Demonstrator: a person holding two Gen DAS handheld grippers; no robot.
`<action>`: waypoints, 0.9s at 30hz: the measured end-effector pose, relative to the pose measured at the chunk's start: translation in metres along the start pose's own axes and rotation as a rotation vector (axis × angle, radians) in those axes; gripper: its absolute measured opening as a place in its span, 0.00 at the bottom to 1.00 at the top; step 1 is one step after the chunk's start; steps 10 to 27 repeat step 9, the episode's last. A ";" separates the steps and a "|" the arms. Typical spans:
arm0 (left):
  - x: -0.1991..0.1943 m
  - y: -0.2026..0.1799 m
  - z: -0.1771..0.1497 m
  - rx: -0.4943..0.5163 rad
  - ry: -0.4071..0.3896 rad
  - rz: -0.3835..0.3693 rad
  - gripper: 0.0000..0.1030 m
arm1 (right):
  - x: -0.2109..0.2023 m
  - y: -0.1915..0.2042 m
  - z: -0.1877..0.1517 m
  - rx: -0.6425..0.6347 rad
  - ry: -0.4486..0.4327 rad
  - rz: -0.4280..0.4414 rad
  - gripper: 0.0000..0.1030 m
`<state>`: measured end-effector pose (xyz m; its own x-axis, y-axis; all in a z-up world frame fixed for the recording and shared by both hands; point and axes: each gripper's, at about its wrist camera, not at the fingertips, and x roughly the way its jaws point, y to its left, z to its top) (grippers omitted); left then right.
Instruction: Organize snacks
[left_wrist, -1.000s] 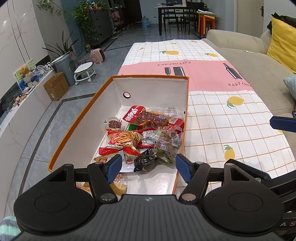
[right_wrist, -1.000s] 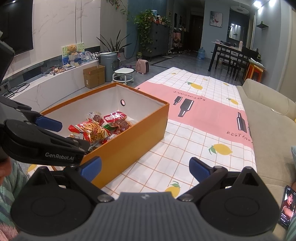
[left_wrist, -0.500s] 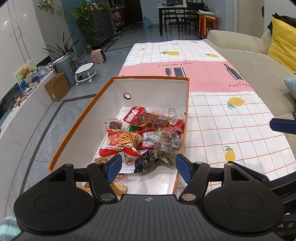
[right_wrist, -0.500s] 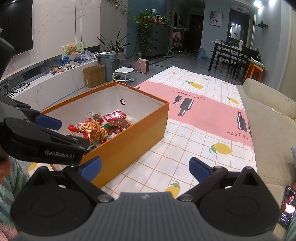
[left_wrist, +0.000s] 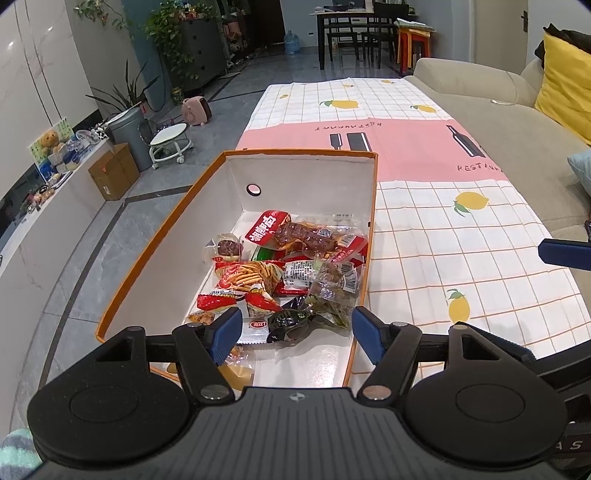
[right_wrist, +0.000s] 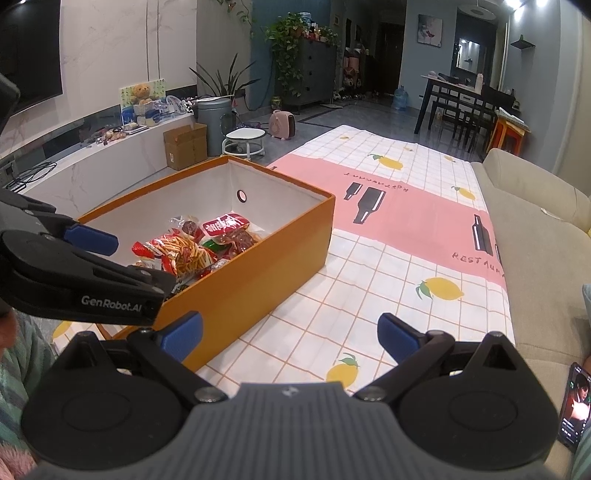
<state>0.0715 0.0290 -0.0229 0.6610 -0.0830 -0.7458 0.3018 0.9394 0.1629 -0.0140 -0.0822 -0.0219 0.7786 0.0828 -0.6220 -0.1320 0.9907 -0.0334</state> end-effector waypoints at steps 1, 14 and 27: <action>0.000 0.000 0.000 0.001 0.000 0.000 0.78 | 0.000 0.000 0.000 0.001 0.000 0.000 0.95; -0.002 0.000 0.000 -0.007 -0.011 -0.015 0.78 | 0.001 -0.001 -0.001 0.003 0.002 -0.001 0.95; -0.002 0.000 0.000 -0.007 -0.011 -0.015 0.78 | 0.001 -0.001 -0.001 0.003 0.002 -0.001 0.95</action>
